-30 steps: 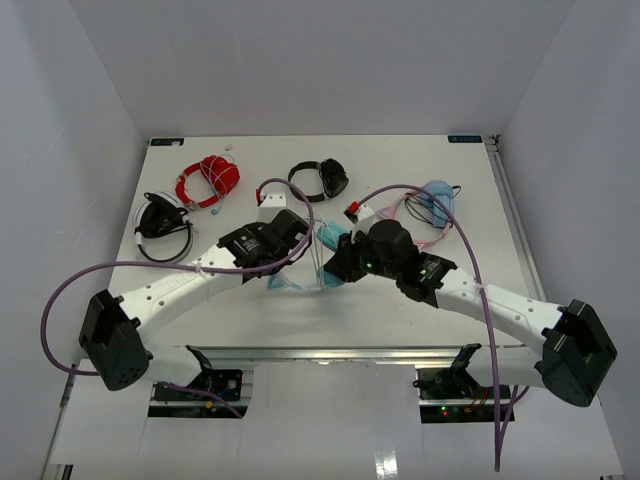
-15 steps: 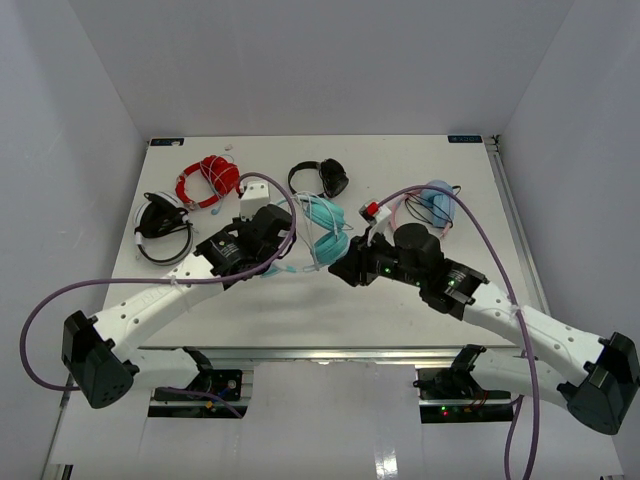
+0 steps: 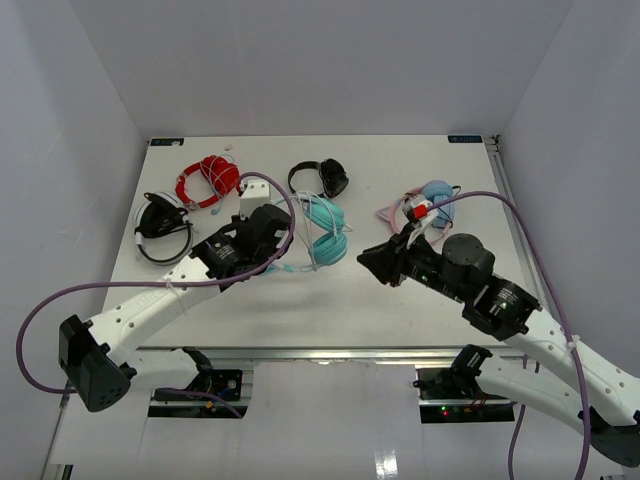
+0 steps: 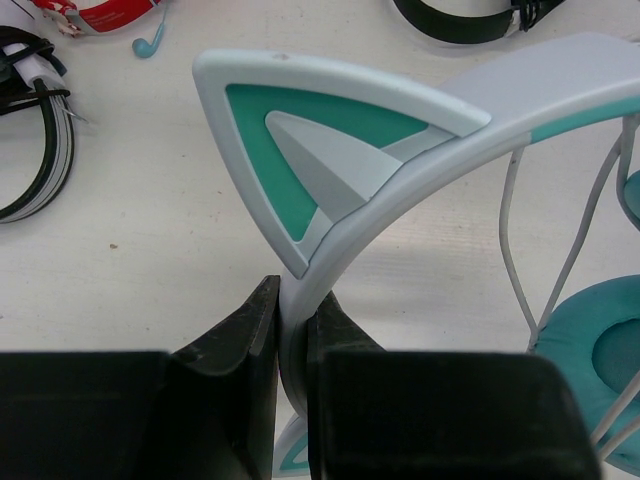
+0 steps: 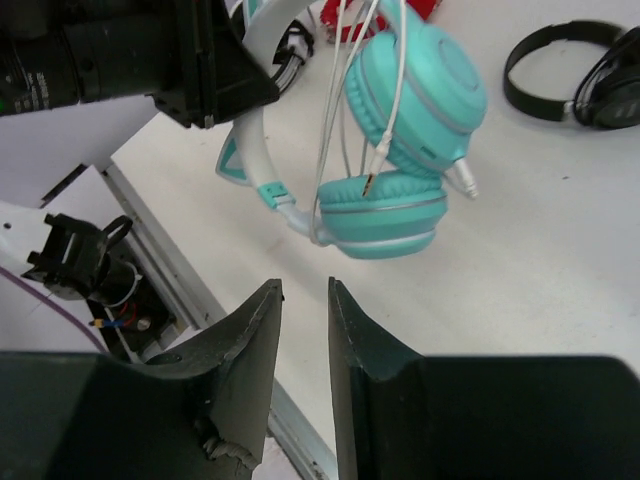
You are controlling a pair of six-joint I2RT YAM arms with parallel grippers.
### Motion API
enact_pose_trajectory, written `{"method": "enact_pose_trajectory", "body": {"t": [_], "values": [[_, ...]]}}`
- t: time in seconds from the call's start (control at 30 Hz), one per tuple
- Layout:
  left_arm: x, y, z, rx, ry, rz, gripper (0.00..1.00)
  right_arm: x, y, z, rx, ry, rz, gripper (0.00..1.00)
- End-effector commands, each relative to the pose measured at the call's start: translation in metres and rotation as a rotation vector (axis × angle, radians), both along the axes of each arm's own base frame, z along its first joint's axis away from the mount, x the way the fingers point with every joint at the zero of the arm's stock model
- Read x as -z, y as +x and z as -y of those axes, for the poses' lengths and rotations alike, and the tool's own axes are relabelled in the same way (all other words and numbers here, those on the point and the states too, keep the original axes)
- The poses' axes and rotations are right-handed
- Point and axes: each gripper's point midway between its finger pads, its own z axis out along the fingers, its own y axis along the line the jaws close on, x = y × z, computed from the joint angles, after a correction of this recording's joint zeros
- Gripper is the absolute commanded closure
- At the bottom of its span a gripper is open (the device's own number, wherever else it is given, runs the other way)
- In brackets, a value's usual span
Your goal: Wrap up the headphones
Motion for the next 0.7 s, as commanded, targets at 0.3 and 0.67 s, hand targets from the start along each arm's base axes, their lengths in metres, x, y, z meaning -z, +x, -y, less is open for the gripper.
{"method": "enact_pose_trajectory", "body": {"t": [0.3,0.67], "values": [[-0.016,0.001,0.007,0.027,-0.090,0.059,1.00,-0.042,0.072,-0.046,0.073,-0.185,0.111,0.68],[-0.018,0.000,0.008,0.034,-0.102,0.061,1.00,0.003,0.083,-0.044,0.141,-0.266,0.005,0.69]]}}
